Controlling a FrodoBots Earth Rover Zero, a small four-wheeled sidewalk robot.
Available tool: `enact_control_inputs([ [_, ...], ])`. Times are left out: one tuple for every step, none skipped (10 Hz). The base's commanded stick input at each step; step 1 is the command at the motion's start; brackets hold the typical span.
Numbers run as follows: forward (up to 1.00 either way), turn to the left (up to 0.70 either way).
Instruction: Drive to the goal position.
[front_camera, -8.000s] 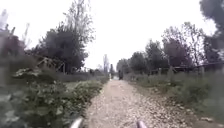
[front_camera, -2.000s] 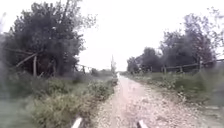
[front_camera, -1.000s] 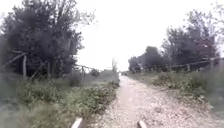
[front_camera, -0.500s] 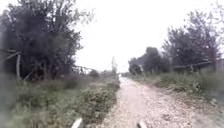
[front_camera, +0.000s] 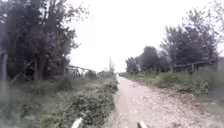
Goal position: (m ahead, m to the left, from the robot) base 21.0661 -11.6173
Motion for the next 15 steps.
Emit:
enact_control_inputs([
  [0.7, -0.3],
  [0.7, -0.16],
  [0.7, -0.03],
  [0.7, 0.0],
  [0.7, 0.0],
  [0.7, 0.0],
  [0.7, 0.0],
  [0.7, 0.0],
  [0.7, 0.0],
  [0.7, 0.0],
  [0.7, 0.0],
  [0.7, 0.0],
  [0.7, 0.0],
  [0.7, 0.0],
  [0.7, 0.0],
])
